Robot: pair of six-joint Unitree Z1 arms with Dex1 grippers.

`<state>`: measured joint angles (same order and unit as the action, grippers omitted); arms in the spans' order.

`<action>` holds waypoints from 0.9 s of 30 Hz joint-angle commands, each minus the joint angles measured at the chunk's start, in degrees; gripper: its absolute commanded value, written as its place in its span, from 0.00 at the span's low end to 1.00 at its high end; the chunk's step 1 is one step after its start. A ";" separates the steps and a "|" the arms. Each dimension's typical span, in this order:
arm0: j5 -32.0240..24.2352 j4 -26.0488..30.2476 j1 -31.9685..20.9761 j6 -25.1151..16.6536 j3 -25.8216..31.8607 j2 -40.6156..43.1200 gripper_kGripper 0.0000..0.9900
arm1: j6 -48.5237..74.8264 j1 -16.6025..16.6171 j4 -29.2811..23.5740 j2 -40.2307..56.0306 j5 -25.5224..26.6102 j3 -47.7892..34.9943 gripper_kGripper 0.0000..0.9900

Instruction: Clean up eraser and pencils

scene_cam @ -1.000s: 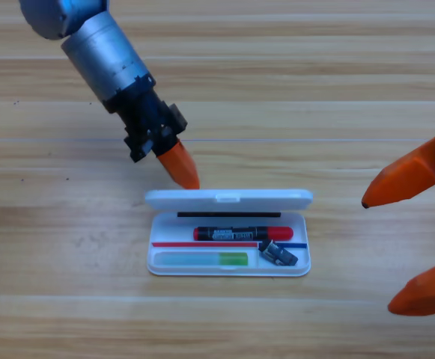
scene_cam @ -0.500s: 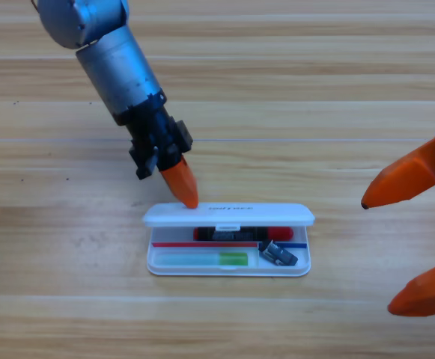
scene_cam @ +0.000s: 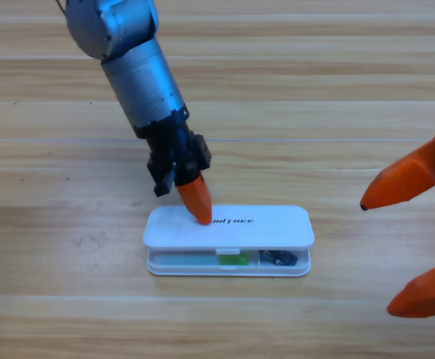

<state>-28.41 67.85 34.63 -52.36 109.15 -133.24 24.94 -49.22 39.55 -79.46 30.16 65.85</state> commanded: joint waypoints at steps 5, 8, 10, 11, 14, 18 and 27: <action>4.15 -2.81 4.66 1.39 -3.06 0.26 0.00 | -0.24 0.26 -0.52 -3.95 1.13 -0.28 0.99; 5.11 -3.43 5.36 1.74 -3.59 0.17 0.00 | -0.24 0.26 -0.52 -4.21 1.13 -0.10 0.99; 5.91 -3.86 5.89 2.09 -3.85 0.17 0.00 | -0.24 0.26 -0.52 -4.48 1.13 -0.02 0.99; 6.08 -4.04 6.06 2.18 -3.85 0.17 0.00 | -0.24 0.26 -0.52 -4.48 1.13 -0.02 0.99; 7.14 -4.74 6.85 2.62 -4.29 0.17 0.00 | -0.24 0.26 -0.52 -4.56 1.13 0.07 0.99; 8.10 -5.01 7.73 2.97 -4.38 0.17 0.00 | -0.33 0.26 -0.52 -4.56 1.13 0.16 0.99; 10.83 -5.89 10.54 4.11 -4.82 0.17 0.00 | -0.42 0.26 -0.52 -4.56 1.31 0.16 0.99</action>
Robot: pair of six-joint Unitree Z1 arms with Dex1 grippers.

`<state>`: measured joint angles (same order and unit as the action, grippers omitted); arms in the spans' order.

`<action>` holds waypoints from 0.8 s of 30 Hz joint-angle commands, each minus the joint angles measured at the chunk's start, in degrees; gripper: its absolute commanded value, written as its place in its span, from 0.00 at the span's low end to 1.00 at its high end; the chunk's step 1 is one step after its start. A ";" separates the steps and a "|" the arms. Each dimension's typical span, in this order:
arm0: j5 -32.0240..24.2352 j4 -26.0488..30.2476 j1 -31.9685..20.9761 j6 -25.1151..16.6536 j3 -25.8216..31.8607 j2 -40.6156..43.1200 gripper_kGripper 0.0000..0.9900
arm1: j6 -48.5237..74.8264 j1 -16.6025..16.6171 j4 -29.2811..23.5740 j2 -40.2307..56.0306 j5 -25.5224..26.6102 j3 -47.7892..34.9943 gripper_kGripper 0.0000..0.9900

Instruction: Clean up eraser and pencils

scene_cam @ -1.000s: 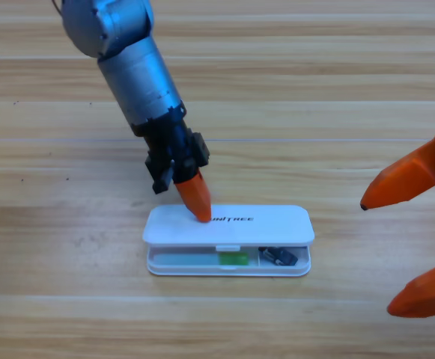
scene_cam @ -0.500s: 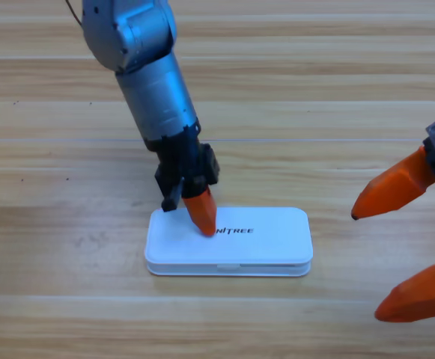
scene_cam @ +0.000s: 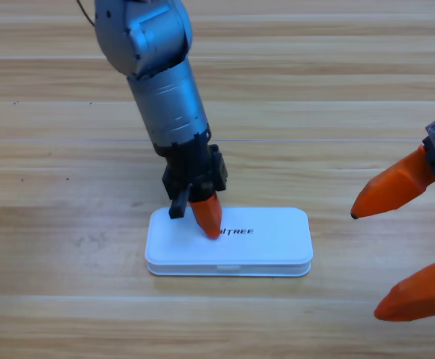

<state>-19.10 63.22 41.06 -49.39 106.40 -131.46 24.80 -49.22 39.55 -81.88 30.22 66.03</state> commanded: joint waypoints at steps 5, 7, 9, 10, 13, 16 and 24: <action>2.84 -2.66 5.69 1.40 -3.57 -1.60 0.00 | -0.27 0.18 -0.52 -2.14 1.33 -0.03 0.99; 3.46 -3.02 6.22 1.40 -4.10 -1.69 0.00 | -0.27 0.18 -0.52 -2.14 1.33 -0.03 0.99; 3.81 -3.10 6.66 1.58 -4.10 -1.95 0.00 | -0.27 0.18 -0.52 -2.14 1.33 -0.03 0.99; 3.90 -3.10 6.75 1.58 -4.10 -1.95 0.00 | -0.27 0.18 -0.52 -2.14 1.33 -0.03 0.99; 4.07 -2.84 6.75 1.58 -3.39 -0.99 0.00 | -0.27 0.18 -0.52 -2.14 1.33 -0.03 0.99; 3.98 -0.99 6.66 1.58 -1.37 1.91 0.00 | -0.27 0.18 -0.52 -2.14 1.33 -0.03 0.99; 2.67 4.98 2.71 -0.35 4.16 11.58 0.00 | -0.27 0.09 -0.52 -2.14 1.33 -0.03 0.99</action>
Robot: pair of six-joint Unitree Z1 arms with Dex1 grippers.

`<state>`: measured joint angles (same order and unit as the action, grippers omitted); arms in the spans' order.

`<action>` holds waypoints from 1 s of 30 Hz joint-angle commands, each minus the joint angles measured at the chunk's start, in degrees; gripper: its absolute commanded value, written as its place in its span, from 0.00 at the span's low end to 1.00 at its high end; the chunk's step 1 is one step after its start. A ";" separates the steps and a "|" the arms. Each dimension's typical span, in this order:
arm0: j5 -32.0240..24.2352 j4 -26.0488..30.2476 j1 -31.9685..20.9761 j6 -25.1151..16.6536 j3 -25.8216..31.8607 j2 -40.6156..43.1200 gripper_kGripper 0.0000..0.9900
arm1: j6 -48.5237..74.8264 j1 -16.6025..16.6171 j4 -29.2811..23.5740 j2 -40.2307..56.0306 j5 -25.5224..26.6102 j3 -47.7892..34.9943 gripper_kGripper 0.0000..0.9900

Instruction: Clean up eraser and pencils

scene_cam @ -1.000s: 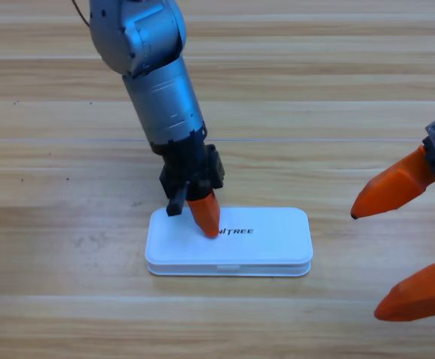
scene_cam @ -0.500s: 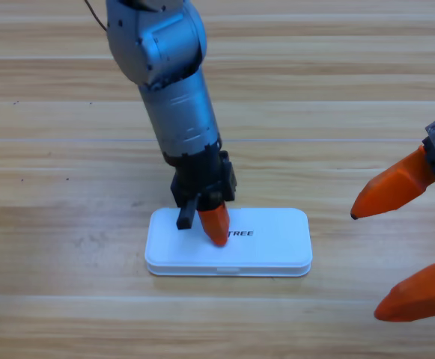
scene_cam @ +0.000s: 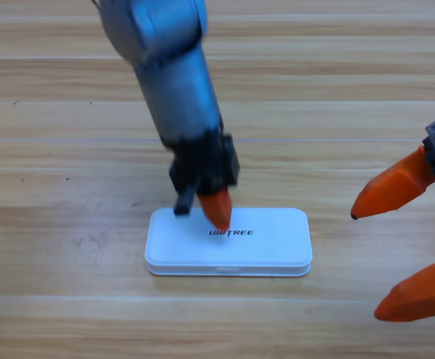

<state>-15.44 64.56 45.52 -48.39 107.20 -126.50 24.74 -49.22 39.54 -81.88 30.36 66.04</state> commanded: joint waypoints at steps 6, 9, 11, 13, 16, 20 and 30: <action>-4.43 3.82 -1.92 -1.88 -0.33 14.00 0.00 | -0.22 0.09 -0.52 -2.14 1.19 -0.03 0.99; -8.91 3.65 -1.75 -2.32 -4.46 17.08 0.00 | -0.22 0.00 -0.52 -2.14 1.19 -0.03 0.99; -10.93 3.65 -0.78 -2.94 -7.97 18.48 0.00 | -0.22 0.00 -0.52 -2.14 1.19 -0.03 0.99; -11.28 3.65 0.71 -3.55 -11.58 19.36 0.00 | -0.22 0.00 -0.52 -2.14 1.19 -0.03 0.99; -11.63 3.56 1.86 -3.55 -17.11 21.65 0.76 | -0.22 0.00 -0.52 -2.23 1.19 -0.03 0.99; -12.60 2.77 2.38 -3.46 -20.89 25.34 1.00 | -0.22 0.00 -0.52 -2.23 1.19 -0.03 0.99; -14.80 0.04 2.30 -3.29 -23.79 29.47 1.00 | -0.22 0.00 -0.52 -2.23 1.19 -0.03 0.99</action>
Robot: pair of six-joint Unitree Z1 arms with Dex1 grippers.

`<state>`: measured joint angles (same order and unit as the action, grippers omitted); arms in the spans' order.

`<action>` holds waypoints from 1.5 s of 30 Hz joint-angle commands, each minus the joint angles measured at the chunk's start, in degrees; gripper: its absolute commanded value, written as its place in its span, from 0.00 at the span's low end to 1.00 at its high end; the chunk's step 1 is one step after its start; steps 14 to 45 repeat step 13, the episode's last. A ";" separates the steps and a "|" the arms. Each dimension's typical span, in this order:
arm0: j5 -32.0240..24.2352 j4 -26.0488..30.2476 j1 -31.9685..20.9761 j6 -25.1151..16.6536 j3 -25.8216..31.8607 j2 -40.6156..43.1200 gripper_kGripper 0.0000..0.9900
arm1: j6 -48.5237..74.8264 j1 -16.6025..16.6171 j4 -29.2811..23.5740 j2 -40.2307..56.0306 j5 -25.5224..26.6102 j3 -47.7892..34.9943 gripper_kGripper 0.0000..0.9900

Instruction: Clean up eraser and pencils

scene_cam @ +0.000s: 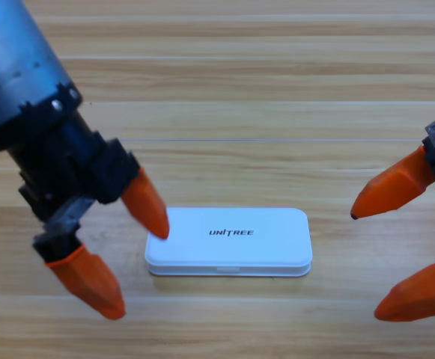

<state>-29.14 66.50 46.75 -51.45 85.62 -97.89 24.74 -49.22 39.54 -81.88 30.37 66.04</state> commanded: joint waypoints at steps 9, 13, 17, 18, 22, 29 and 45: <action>0.58 -3.13 0.89 3.38 -2.04 0.24 1.00 | -0.22 0.00 -0.52 -2.31 1.19 -0.03 0.99; 0.67 -3.92 0.62 3.55 -2.30 0.16 1.00 | -0.22 0.00 -0.52 -2.31 1.19 -0.03 0.99; 0.67 -3.92 0.62 3.55 -2.30 0.16 1.00 | -0.22 0.00 -0.52 -2.31 1.19 -0.03 0.99; 0.67 -3.92 0.62 3.55 -2.30 0.16 1.00 | -0.22 0.00 -0.52 -2.31 1.19 -0.03 0.99; 0.67 -3.92 0.62 3.55 -2.30 0.16 1.00 | -0.22 0.00 -0.52 -2.31 1.19 -0.03 0.99; 0.67 -3.92 0.62 3.55 -2.30 0.16 1.00 | -0.22 0.00 -0.52 -2.31 1.19 -0.03 0.99; 0.67 -3.92 0.62 3.55 -2.30 0.16 1.00 | -0.22 0.00 -0.52 -2.31 1.19 -0.03 0.99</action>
